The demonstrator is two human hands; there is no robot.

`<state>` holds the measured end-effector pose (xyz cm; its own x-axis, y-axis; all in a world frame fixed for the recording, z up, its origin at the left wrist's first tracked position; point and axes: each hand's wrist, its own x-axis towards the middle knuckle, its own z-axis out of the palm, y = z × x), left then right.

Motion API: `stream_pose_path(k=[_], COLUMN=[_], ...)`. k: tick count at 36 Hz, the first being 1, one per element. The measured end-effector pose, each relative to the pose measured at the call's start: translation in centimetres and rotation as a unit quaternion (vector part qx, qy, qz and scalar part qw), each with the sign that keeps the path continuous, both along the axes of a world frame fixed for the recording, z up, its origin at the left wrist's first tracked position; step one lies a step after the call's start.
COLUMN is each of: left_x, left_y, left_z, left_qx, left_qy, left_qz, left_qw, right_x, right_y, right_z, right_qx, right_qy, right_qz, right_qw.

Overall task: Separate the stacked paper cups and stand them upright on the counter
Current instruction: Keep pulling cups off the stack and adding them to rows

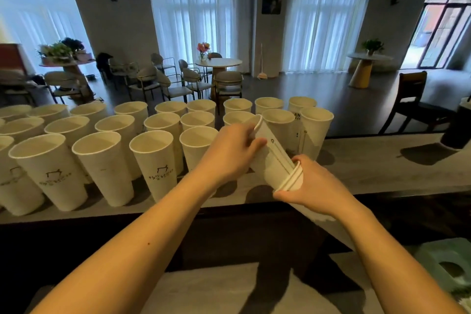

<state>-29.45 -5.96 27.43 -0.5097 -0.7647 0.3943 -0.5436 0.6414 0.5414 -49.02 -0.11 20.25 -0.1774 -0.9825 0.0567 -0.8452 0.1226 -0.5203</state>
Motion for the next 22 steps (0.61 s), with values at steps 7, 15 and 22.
stream_pose_path(k=[7,15,22], left_x=[-3.2,-4.6,-4.8], left_y=[-1.0,-2.5,-3.7], left_z=[-2.2,-4.1,-4.6], left_qx=[-0.145,-0.202,-0.226], left_qy=[-0.115,-0.225,-0.267], left_qz=[0.051,0.072,0.092], left_qw=[0.981,0.951,0.932], right_x=[-3.5,-3.5,-3.8], right_y=[-0.4,-1.6,-2.2], right_z=[0.3,0.1,-0.9], right_qx=[0.017,-0.042,-0.045], right_qy=[0.028,-0.098,-0.136], right_qz=[-0.059,0.017,0.037], right_qw=[0.998,0.994,0.989])
